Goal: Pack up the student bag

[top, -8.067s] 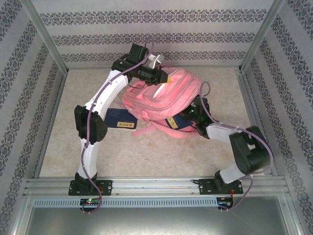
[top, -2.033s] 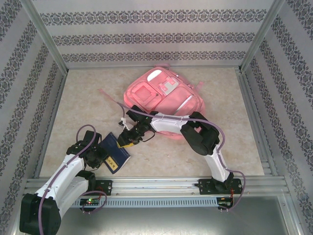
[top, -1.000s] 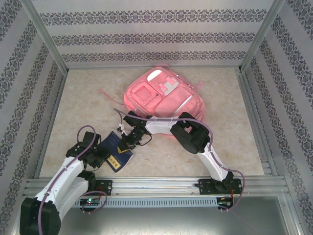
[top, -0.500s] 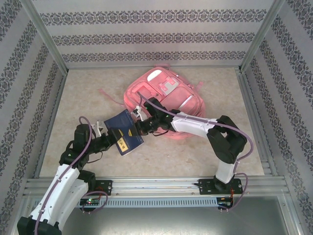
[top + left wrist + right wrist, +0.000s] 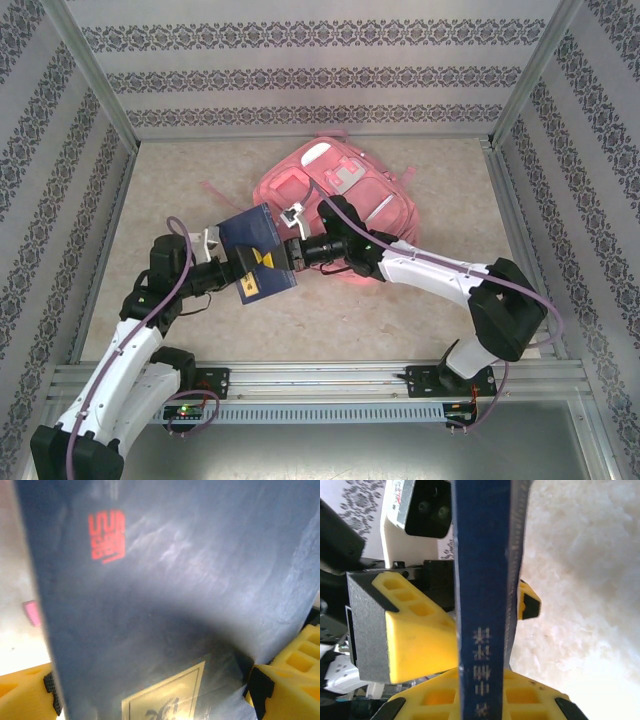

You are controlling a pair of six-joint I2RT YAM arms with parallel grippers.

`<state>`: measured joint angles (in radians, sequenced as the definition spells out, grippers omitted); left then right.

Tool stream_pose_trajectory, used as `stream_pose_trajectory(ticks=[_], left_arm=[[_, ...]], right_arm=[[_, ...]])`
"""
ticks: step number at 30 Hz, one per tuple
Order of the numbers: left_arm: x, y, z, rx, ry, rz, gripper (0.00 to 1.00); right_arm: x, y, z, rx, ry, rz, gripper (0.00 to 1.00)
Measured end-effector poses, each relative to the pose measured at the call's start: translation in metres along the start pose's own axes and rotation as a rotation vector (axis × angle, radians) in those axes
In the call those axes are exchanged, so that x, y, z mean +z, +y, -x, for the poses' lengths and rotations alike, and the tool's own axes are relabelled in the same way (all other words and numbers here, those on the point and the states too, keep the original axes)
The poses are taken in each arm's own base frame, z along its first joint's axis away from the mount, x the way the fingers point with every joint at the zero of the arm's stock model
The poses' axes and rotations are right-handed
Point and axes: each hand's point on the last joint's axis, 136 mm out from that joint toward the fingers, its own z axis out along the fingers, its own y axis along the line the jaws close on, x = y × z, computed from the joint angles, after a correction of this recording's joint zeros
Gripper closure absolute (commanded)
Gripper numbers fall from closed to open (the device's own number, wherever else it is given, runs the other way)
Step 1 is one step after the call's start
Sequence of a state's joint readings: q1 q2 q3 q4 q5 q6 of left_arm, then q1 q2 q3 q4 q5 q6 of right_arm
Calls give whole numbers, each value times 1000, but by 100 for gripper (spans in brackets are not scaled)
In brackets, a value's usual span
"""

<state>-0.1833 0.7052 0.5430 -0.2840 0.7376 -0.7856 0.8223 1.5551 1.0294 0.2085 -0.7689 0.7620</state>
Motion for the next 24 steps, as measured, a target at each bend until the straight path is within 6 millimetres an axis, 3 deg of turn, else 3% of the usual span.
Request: stream_pose_trajectory(ticks=[6,13,24], left_arm=[[5,-17,9,21,-25,-93,9],[12,-37,20,-22,-58,-239,22],[13,-64,30,-42,-84,-424,81]], right_arm=[[-5,10,9,28,-21,59,100],[-13,17,23,65,-64,115,100],[-20,15,32,86,-108,144,100]])
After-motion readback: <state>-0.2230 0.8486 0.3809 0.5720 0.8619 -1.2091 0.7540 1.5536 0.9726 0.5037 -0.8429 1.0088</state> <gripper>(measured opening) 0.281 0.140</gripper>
